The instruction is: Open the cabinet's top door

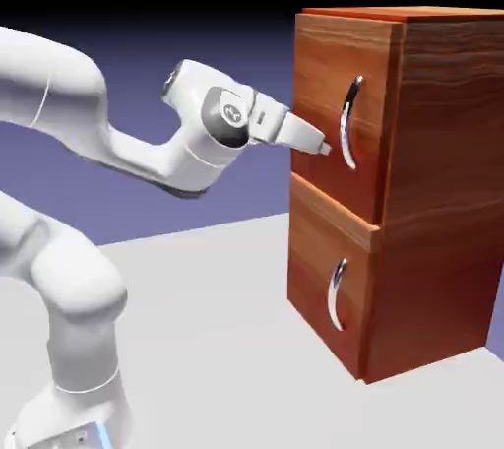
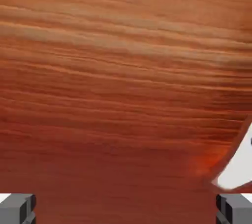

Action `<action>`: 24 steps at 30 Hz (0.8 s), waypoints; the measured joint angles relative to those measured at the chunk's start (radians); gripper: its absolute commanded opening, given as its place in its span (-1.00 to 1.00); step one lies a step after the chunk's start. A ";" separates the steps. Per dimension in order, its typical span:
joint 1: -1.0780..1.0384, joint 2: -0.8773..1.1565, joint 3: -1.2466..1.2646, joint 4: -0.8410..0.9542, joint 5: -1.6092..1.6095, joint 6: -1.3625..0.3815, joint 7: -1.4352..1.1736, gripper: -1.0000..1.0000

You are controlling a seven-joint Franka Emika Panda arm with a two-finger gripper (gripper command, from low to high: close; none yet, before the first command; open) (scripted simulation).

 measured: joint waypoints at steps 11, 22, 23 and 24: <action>0.109 -0.083 -0.128 0.036 -0.478 -0.026 0.381 0.00; 0.219 -0.166 -0.256 0.072 -0.957 -0.051 0.762 0.00; 0.229 -0.173 -0.267 0.075 -1.000 -0.053 0.797 0.00; 0.239 -0.181 -0.279 0.078 -1.044 -0.056 0.832 0.00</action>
